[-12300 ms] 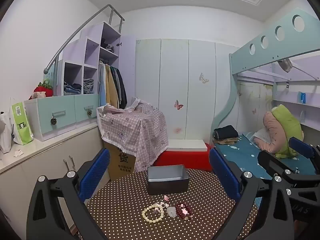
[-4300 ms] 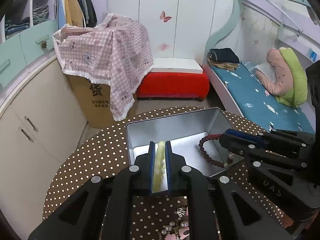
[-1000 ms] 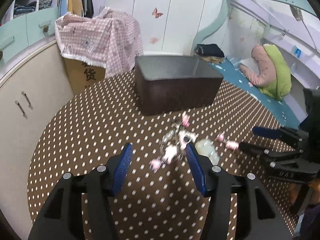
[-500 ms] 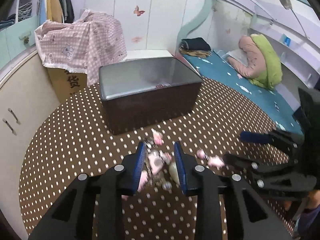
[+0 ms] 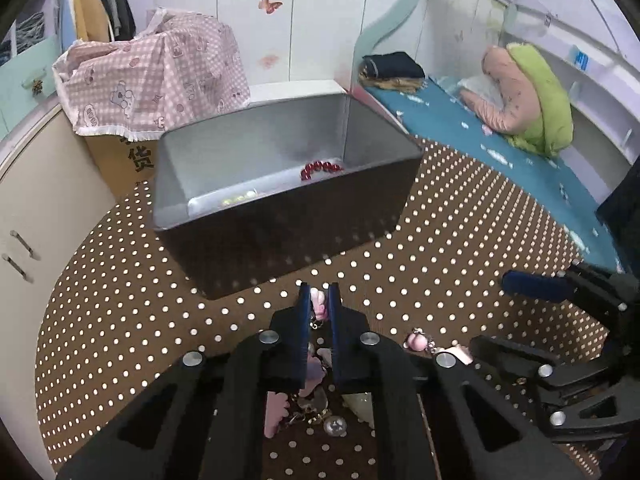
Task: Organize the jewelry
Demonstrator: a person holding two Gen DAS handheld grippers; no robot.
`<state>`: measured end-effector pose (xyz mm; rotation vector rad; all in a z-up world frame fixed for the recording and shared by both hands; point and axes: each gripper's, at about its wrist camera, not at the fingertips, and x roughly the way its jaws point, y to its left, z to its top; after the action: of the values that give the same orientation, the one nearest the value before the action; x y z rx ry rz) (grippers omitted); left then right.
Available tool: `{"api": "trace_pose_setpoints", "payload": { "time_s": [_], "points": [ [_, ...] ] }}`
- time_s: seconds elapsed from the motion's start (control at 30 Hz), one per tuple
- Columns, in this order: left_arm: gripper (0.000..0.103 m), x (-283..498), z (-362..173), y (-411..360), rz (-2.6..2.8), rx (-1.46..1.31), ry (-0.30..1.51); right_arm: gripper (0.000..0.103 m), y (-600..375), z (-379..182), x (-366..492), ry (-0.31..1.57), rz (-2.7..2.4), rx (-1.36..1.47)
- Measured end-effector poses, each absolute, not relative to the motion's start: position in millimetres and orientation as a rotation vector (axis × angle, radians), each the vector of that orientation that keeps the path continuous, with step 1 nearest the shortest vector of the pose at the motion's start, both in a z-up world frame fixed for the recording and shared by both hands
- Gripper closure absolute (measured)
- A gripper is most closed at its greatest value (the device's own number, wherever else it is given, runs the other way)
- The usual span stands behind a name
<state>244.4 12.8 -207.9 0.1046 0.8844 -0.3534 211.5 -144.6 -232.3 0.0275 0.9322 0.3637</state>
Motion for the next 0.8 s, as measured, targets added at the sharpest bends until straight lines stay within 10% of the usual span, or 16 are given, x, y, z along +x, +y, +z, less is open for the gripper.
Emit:
{"api": "trace_pose_setpoints", "payload": {
  "time_s": [0.4, 0.67, 0.8],
  "points": [
    [0.096, 210, -165, 50, -0.429, -0.078, 0.772, 0.04, -117, -233, 204, 0.928, 0.448, -0.052],
    [0.096, 194, -156, 55, -0.44, -0.093, 0.753, 0.086, -101, -233, 213, 0.936, 0.444, -0.131],
    [0.096, 191, -152, 57, -0.441, -0.099, 0.743, 0.087, -102, -231, 216, 0.933, 0.428, -0.123]
  ]
}}
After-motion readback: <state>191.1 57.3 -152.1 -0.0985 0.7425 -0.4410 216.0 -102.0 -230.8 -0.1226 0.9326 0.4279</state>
